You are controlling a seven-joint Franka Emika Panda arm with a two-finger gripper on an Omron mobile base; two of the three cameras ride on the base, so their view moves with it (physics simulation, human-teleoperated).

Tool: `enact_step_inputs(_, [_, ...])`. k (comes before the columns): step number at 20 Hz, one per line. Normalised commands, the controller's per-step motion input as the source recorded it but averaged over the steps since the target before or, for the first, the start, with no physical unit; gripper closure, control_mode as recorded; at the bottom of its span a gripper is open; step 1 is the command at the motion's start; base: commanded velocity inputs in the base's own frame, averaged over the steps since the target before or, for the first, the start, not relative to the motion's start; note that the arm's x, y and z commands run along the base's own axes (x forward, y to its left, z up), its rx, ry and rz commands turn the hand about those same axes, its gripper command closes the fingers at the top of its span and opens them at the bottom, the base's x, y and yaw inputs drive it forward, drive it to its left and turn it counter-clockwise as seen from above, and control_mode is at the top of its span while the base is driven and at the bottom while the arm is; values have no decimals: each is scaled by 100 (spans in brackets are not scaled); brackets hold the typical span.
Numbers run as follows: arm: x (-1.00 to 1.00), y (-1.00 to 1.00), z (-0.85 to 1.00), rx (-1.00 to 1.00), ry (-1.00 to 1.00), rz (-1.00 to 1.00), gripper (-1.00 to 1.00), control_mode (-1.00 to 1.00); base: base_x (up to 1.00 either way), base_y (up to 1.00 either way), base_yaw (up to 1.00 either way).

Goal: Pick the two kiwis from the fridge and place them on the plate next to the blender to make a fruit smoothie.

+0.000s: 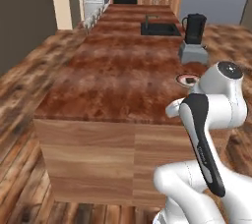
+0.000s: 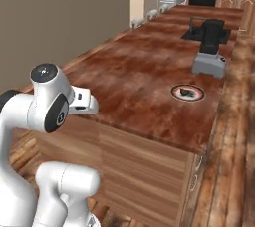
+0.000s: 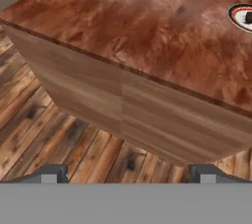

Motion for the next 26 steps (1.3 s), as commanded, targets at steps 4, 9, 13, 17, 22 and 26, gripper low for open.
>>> enact_step_inputs(4, [0, 0, 0, 0, 0, 0, -100, 100, -38, 100, 47])
enact_step_inputs(9, [0, 0, 0, 0, 0, 0, -100, 100, 8, 100, 25])
enact_step_inputs(13, [0, 0, 0, 0, 0, 0, -100, 100, 85, 100, 4])
enact_step_inputs(17, [0, 0, 0, 0, 0, 0, -100, 100, 100, 100, -19])
enact_step_inputs(22, [0, 0, 0, 0, 0, 0, -100, 100, 100, 100, -36])
enact_step_inputs(26, [0, 0, 0, 0, 0, 0, -100, 100, 100, 100, -39])
